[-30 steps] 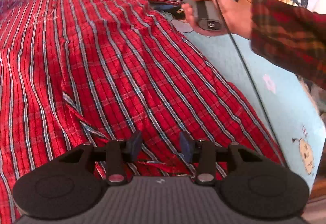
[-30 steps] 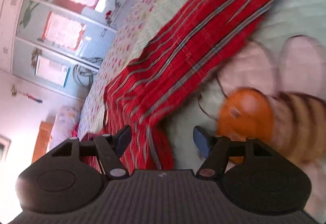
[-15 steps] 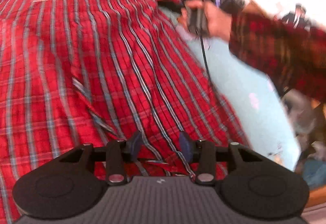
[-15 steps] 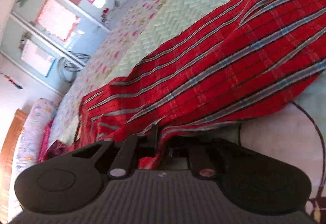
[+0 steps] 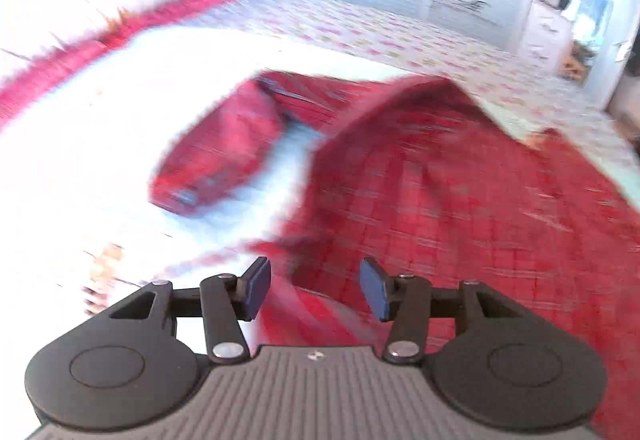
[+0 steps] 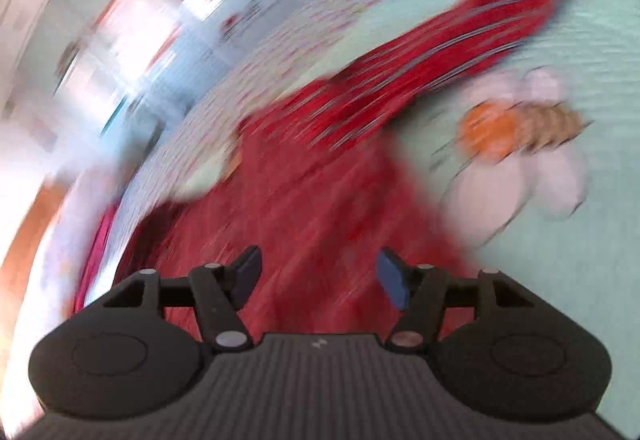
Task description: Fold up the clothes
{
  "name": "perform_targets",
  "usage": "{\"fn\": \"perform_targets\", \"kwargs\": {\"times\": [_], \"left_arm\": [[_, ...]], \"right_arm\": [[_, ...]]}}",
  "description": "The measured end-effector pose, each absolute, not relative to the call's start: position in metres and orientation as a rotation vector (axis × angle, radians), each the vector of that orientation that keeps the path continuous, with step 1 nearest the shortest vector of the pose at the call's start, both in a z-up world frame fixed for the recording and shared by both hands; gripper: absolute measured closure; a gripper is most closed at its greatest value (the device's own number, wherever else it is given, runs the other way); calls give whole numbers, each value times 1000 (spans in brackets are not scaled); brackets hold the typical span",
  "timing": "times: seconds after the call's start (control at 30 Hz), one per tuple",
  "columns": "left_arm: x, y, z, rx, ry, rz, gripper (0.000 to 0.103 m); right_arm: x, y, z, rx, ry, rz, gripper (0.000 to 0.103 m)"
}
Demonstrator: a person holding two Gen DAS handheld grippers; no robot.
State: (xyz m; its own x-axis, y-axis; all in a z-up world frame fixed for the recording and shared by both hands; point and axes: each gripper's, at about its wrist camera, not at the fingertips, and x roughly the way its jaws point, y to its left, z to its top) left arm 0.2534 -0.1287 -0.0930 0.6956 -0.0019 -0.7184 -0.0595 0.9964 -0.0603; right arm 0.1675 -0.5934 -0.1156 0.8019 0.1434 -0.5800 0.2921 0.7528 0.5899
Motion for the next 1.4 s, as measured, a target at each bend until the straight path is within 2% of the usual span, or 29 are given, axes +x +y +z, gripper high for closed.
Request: {"fn": "perform_targets", "kwargs": {"times": [0.23,0.3,0.47,0.5,0.53,0.57,0.7,0.9,0.93,1.0,1.13,1.4], "left_arm": [[276,-113,-114,98,781,8,49],[287,-121,-125,174,798,-27,48],[304,-121,-143,131,911,-89,48],[309,-121,-148,127,939,-72,55],[311,-121,-151,115,960,-55,68],[312,-120,-151,88,966,-51,94],[303,-119,-127,36,896,-5,94],[267,-97,-37,-290,666,-124,94],[265,-98,-31,-275,644,-112,94],[268,-98,-35,-232,674,-27,94],[262,-91,-45,-313,716,-97,94],[252,-74,-42,-389,709,-170,94]], "right_arm": [[186,-474,-118,701,766,195,36],[191,-458,-116,637,778,225,36],[195,-446,-121,610,808,252,36],[191,-445,-121,619,809,244,36],[190,-445,-123,636,809,239,35],[189,-446,-125,655,809,234,35],[187,-452,-141,721,836,203,35],[186,-467,-140,743,794,183,34],[189,-468,-138,733,785,194,33],[199,-467,-135,720,772,227,32],[244,-455,-129,710,742,311,31],[404,-406,-137,878,743,388,26]]}}
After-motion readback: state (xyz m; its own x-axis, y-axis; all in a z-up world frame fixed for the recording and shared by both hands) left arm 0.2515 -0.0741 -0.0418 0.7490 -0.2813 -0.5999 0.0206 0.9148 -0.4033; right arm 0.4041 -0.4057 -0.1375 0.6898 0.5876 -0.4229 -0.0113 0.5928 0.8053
